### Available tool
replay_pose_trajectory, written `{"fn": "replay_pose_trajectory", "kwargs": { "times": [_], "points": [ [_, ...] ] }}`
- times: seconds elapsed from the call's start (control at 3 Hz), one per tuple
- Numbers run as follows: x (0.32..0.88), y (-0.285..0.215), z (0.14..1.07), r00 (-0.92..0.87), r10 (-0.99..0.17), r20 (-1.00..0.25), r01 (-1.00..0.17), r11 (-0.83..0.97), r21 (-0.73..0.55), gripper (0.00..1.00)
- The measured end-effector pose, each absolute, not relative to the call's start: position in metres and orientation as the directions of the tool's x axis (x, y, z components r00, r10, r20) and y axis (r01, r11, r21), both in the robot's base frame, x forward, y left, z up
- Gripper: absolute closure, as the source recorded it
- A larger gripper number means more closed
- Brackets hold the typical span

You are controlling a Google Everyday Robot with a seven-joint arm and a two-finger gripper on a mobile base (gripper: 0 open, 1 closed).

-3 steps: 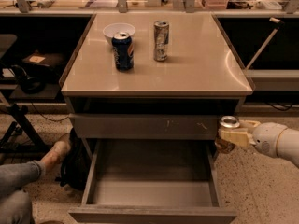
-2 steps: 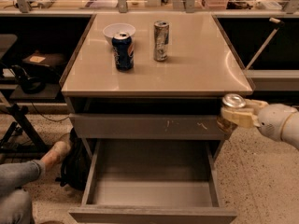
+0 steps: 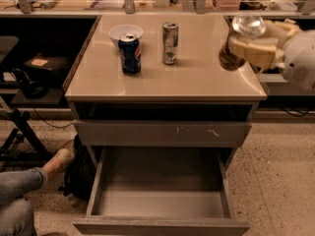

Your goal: Pick orange can from middle drawer and place on counter

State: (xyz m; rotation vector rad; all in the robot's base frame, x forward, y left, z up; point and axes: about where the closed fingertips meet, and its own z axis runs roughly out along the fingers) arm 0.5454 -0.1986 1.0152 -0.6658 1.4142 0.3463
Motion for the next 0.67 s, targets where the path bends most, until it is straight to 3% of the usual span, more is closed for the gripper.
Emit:
{"fn": "replay_pose_trajectory", "kwargs": {
  "times": [0.67],
  "points": [
    [0.564,-0.194,1.013,0.159,-0.195,-0.968,-0.586,0.770,-0.252,1.00]
  ]
}}
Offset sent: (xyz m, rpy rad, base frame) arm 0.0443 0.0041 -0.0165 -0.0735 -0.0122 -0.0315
